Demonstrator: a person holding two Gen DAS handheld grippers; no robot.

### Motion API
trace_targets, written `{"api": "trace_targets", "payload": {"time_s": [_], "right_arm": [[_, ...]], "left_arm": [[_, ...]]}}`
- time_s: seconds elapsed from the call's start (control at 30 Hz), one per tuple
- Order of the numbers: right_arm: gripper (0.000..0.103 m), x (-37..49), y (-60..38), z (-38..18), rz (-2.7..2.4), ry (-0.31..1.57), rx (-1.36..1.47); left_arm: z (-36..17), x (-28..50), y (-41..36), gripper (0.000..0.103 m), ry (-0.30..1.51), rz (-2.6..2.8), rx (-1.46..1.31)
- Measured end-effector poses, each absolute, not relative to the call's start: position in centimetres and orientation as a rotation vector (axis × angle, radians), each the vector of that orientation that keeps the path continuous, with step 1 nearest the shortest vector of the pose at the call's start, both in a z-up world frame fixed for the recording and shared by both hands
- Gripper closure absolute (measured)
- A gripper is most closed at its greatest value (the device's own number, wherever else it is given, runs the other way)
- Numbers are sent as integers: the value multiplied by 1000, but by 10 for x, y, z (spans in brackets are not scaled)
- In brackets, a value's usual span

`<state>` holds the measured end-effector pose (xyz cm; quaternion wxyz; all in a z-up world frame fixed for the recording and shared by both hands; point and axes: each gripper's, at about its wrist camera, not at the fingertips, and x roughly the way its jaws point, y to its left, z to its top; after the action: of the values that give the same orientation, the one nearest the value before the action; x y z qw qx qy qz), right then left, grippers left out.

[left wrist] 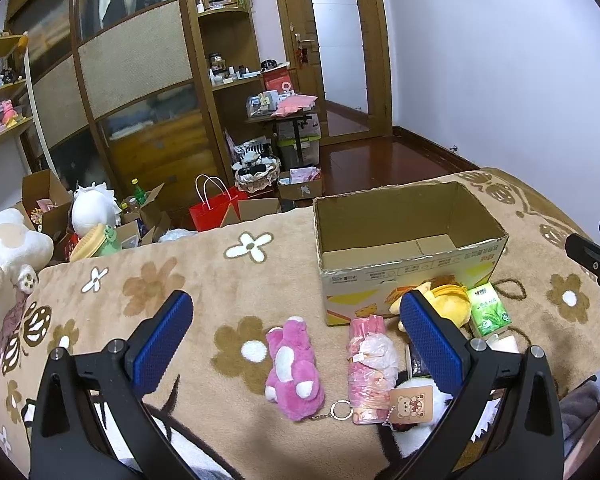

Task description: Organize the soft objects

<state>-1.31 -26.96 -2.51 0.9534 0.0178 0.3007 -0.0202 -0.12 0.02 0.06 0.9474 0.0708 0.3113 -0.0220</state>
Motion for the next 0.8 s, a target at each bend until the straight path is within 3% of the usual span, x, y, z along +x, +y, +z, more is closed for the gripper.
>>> {"api": "trace_targets", "payload": {"time_s": [0.8], "right_arm": [[0, -11, -271, -22, -46, 607, 38]], "left_arm": [[0, -1, 1, 1, 633, -47, 139]]}}
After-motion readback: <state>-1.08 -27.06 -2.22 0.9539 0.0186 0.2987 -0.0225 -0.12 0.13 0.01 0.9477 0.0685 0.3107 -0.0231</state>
